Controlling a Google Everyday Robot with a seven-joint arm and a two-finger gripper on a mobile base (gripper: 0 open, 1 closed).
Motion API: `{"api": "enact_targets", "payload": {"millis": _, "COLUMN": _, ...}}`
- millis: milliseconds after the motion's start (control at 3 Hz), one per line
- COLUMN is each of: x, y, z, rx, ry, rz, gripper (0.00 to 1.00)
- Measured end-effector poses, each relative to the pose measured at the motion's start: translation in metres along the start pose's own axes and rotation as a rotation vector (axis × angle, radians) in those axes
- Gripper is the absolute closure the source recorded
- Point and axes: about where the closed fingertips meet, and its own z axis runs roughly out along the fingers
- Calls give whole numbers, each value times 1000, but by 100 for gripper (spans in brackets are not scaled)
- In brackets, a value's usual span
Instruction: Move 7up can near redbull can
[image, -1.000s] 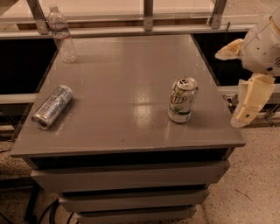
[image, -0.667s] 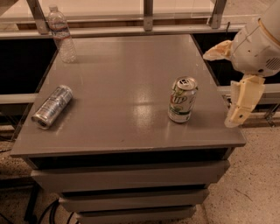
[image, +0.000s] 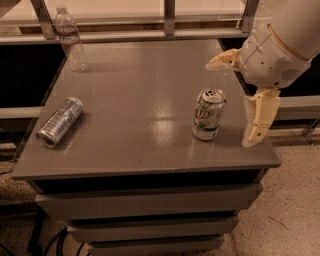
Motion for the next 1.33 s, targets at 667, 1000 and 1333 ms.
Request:
{"api": "enact_targets", "payload": {"millis": 667, "x": -25, "y": -6, "z": 19, "rx": -48, "ry": -35, "rz": -113, "gripper": 0}}
{"api": "enact_targets", "payload": {"millis": 1000, "x": -30, "y": -11, "z": 28, "rx": -74, "ry": -43, "rz": -139, "gripper": 0}}
{"api": "enact_targets", "payload": {"millis": 1333, "x": -30, "y": -15, "z": 35, "rx": -97, "ry": -43, "rz": -151, "gripper": 0}}
